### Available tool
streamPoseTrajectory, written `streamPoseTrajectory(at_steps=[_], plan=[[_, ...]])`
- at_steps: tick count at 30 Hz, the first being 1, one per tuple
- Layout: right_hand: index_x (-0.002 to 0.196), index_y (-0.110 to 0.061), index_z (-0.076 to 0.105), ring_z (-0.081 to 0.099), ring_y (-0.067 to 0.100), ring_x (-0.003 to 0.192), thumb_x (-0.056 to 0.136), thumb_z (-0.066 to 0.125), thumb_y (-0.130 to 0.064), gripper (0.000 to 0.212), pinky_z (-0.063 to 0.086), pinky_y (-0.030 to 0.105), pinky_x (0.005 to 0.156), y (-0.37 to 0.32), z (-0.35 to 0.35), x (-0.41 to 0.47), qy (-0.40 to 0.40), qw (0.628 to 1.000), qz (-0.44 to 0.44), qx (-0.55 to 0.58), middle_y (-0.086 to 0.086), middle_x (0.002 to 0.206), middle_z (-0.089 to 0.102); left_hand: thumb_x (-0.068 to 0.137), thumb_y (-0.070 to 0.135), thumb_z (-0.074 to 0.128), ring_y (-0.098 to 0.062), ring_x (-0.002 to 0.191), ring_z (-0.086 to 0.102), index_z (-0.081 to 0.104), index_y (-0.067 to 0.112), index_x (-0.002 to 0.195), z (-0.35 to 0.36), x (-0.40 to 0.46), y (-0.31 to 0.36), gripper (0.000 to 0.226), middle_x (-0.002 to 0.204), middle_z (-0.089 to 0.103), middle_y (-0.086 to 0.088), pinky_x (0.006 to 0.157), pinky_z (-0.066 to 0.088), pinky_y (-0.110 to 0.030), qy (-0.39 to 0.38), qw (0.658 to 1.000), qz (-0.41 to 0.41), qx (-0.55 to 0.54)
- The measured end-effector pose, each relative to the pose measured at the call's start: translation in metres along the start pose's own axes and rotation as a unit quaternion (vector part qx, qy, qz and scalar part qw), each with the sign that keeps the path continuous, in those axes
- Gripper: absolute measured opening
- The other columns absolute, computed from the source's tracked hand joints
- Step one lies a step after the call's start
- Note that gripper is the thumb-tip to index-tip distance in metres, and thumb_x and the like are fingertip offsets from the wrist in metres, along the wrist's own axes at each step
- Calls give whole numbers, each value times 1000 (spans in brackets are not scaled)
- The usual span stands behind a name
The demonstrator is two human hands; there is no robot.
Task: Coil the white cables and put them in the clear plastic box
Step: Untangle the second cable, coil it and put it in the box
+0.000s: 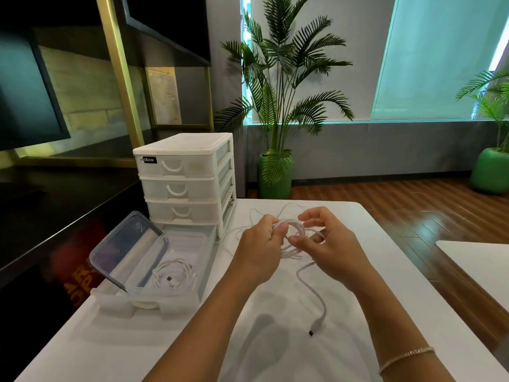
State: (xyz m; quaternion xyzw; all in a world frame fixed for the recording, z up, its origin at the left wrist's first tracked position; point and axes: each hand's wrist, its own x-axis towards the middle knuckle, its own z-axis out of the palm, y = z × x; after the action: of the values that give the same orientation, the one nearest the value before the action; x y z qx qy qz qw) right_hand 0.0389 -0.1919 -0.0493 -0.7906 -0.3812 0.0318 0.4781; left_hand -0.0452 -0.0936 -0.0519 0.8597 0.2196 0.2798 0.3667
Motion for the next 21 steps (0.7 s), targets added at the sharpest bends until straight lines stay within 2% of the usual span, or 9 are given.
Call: streamPoseTrajectory(at_steps=[3, 5, 7, 9, 12, 14, 17, 19, 21], plan=[[92, -31, 49, 53, 11, 90, 76, 74, -19, 31, 43, 8, 68, -2, 4, -2, 54, 994, -84, -50, -4, 113, 53, 99, 36, 30, -7, 69, 48, 46, 21, 95, 1, 0, 1, 22, 92, 54, 5, 58, 36, -10, -2, 1000, -14, -18], [86, -30, 54, 52, 12, 96, 74, 76, -18, 28, 49, 18, 78, -1, 8, -4, 78, 985, -131, -81, 2, 117, 56, 99, 37, 29, -8, 72, 48, 46, 21, 95, 1, 0, 2, 24, 90, 53, 6, 61, 37, -10, -1, 999, -21, -35], [85, -27, 65, 54, 16, 102, 72, 77, -23, 19, 50, 28, 84, 1, 9, -5, 95, 979, -143, -110, 4, 119, 58, 99, 38, 28, -9, 71, 48, 47, 20, 94, 0, -1, 3, 27, 83, 50, 8, 62, 38, -13, -3, 998, -29, -62], [86, -25, 73, 56, 19, 105, 72, 77, -29, 16, 48, 30, 84, 1, 7, -6, 107, 975, -141, -137, 4, 120, 60, 99, 37, 28, -10, 74, 50, 49, 20, 94, -2, -1, 2, 28, 80, 51, 9, 66, 41, -16, -13, 993, -33, -111], [86, -23, 76, 57, 19, 101, 72, 76, -31, 16, 47, 30, 78, 0, 7, -7, 104, 968, -153, -167, 6, 120, 62, 100, 35, 29, -9, 77, 52, 51, 22, 92, -3, -1, 1, 27, 80, 55, 8, 69, 44, -14, -24, 982, -32, -184], [83, -19, 76, 53, 15, 99, 75, 75, -27, 12, 45, 28, 78, -1, 6, -7, 97, 969, -166, -152, 5, 118, 62, 100, 34, 29, -9, 73, 51, 49, 25, 84, -3, 0, 0, 28, 77, 54, 7, 69, 45, -16, -19, 982, -19, -185], [81, -15, 73, 42, 5, 104, 82, 66, -27, 14, 35, 18, 82, -6, 2, -8, 53, 982, -154, -97, -6, 113, 55, 100, 34, 28, -9, 69, 49, 46, 28, 81, -3, -1, 0, 27, 73, 52, 9, 67, 44, -19, -10, 990, 16, -140], [77, -16, 69, 40, 3, 104, 86, 60, -29, 18, 30, 9, 77, -10, -2, -9, 38, 988, -131, -68, -12, 108, 49, 99, 35, 28, -8, 69, 50, 47, 25, 89, -4, -2, 1, 24, 75, 52, 11, 63, 42, -15, -14, 994, 40, -104], [71, -19, 63, 42, 4, 100, 86, 60, -30, 19, 28, 5, 75, -11, -3, -9, 55, 990, -120, -51, -11, 101, 51, 99, 35, 28, -6, 71, 52, 48, 23, 100, -4, -2, 1, 23, 83, 54, 11, 60, 40, -6, -14, 996, 67, -62]])
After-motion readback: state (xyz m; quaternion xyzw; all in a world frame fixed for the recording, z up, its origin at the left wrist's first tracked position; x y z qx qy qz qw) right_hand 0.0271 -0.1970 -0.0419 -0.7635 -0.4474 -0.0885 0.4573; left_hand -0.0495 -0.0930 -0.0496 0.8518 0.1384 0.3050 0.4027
